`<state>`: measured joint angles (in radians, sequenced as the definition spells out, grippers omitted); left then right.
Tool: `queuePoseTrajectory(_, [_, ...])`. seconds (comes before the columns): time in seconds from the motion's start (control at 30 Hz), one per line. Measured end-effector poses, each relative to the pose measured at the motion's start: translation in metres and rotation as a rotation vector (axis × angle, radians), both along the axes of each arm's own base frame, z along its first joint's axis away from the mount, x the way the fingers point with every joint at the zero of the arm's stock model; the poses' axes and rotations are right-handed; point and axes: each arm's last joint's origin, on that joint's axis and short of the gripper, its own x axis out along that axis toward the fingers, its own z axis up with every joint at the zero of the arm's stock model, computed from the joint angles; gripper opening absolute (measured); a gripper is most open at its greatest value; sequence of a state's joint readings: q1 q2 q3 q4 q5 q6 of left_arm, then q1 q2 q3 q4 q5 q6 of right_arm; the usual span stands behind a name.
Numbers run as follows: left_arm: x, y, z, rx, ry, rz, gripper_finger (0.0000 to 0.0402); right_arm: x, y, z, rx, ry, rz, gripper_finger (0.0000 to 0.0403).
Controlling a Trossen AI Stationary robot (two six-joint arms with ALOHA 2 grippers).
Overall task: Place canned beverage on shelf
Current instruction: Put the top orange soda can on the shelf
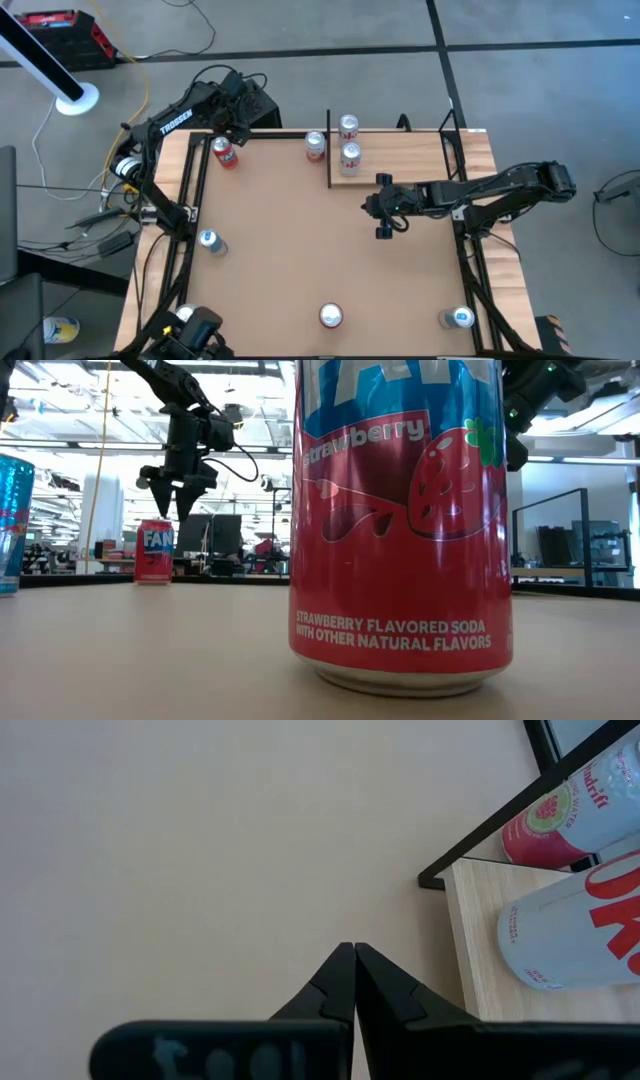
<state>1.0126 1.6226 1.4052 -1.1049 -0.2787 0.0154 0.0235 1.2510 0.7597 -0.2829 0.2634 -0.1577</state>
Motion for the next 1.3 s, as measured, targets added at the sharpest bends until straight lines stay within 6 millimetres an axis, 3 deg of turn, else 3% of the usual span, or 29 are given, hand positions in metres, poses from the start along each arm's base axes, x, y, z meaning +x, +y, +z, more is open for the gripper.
queuePoseTrajectory(0.5, [0.000,-0.001,0.000,-0.005,-0.010,0.026,0.0380,0.000,0.000,0.000,0.000,0.000,0.000,0.0033])
queuePoseTrajectory(0.93, [-0.002,-0.006,-0.002,-0.088,-0.033,0.004,0.0385,0.000,0.000,0.000,0.001,0.000,0.000,0.0033])
queuePoseTrajectory(1.3, [-0.011,-0.014,-0.052,-0.165,0.030,-0.059,0.0385,0.000,0.000,0.000,0.002,0.000,0.001,0.0033])
